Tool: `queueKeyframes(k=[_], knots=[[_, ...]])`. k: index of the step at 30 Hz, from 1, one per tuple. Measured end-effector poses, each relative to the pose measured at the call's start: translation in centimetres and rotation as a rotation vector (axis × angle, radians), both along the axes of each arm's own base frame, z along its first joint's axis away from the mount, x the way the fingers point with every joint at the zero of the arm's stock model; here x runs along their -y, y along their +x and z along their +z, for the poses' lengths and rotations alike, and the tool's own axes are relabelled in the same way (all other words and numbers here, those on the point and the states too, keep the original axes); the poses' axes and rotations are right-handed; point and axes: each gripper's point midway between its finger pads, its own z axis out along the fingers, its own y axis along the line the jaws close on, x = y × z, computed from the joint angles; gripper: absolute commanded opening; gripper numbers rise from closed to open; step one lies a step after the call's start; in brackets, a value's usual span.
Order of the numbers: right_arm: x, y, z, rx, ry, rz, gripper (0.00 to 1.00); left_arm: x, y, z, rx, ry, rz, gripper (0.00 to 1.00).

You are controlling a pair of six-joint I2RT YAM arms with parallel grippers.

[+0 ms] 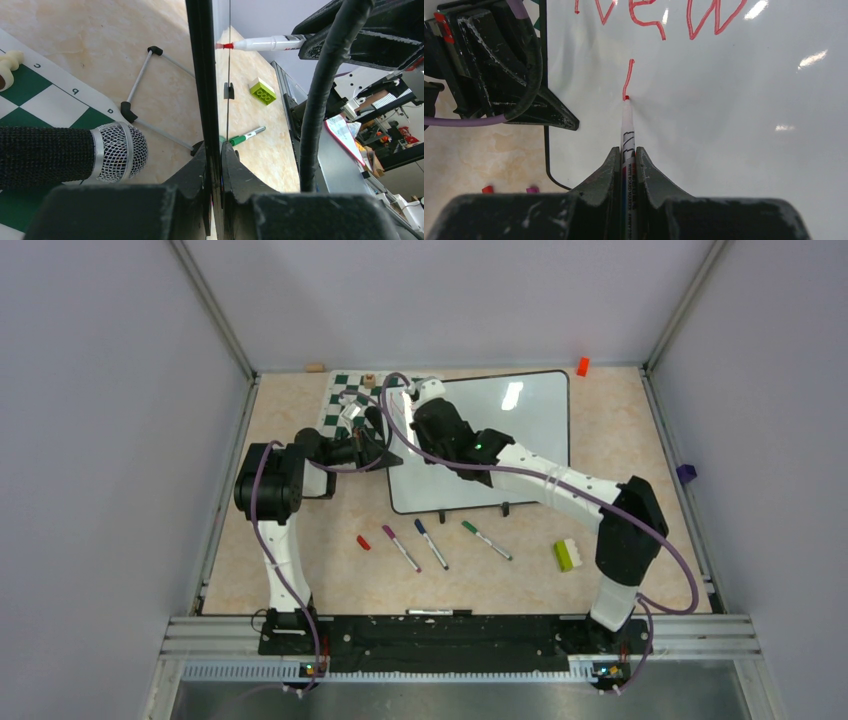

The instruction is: Write a sentence on the whiteboard

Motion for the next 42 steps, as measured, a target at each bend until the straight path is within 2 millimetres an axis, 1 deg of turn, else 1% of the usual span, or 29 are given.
queueKeyframes(k=[17,42], knots=[[-0.31,0.76,0.90,0.017,-0.011,-0.001,0.00,0.00,-0.03,0.00,0.001,0.000,-0.001,0.00],[0.33,0.83,0.68,0.018,-0.034,-0.024,0.00,0.00,0.03,0.00,-0.001,0.000,0.001,0.00]])
